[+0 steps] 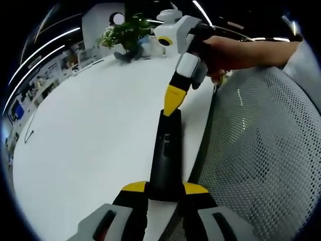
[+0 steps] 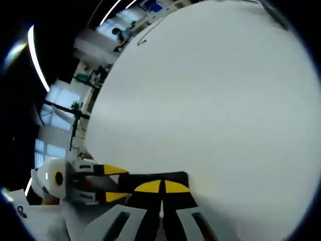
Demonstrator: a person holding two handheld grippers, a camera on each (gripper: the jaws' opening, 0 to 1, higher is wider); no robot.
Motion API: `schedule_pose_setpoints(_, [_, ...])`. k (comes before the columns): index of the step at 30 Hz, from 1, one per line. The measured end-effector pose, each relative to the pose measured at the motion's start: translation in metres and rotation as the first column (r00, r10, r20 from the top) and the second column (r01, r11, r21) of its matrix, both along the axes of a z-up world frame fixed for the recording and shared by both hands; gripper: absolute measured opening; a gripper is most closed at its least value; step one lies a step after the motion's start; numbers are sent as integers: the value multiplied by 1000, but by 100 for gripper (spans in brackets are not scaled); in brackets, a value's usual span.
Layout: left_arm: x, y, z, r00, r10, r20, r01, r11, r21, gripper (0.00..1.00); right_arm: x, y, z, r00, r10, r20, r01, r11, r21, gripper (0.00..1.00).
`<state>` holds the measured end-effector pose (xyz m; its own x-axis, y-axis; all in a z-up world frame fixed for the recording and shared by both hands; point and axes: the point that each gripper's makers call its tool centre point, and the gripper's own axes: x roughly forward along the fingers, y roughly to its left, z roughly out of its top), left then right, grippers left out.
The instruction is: Press the specified remote control buttons in sequence, fully releasing each button before pressing the next.
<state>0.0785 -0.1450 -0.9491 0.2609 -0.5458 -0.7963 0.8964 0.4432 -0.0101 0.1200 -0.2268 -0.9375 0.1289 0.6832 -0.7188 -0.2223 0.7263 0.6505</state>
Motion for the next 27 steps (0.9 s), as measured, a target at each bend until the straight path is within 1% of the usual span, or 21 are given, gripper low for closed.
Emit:
schedule_pose_setpoints(3, [0,0,0,1000,2,-1,-2,1000,-1,24,-1,-1,0,1000,-8,-9,8,1000,4,0])
schedule_pose_setpoints(6, [0,0,0,1000,2,-2,-2,1000,-3,24,-1,-1,0,1000,-2,-1,2,1000,0,0])
schedule_pose_setpoints(8, [1,0,0,1000,4,-2,-4,1000,-3,24,-1,-1,0,1000,-11,-10,11,1000,5,0])
schedule_pose_setpoints(13, [1,0,-1,1000,14,-14,-14,1000,-5,24,-1,-2,-1,1000,-20,-2,20,1000,7,0])
schedule_pose_setpoints(19, [1,0,-1,1000,14,-16,-15,1000,-3,24,-1,-3,-2,1000,-29,-12,29,999,25,0])
schedule_pose_setpoints(24, [1,1,-1,1000,16,-16,-16,1000,0,25,-2,-2,0,1000,-19,4,19,1000,22,0])
schedule_pose_setpoints(27, [2,1,0,999,26,-29,-26,1000,-13,25,-1,-2,0,1000,-22,2,22,1000,21,0])
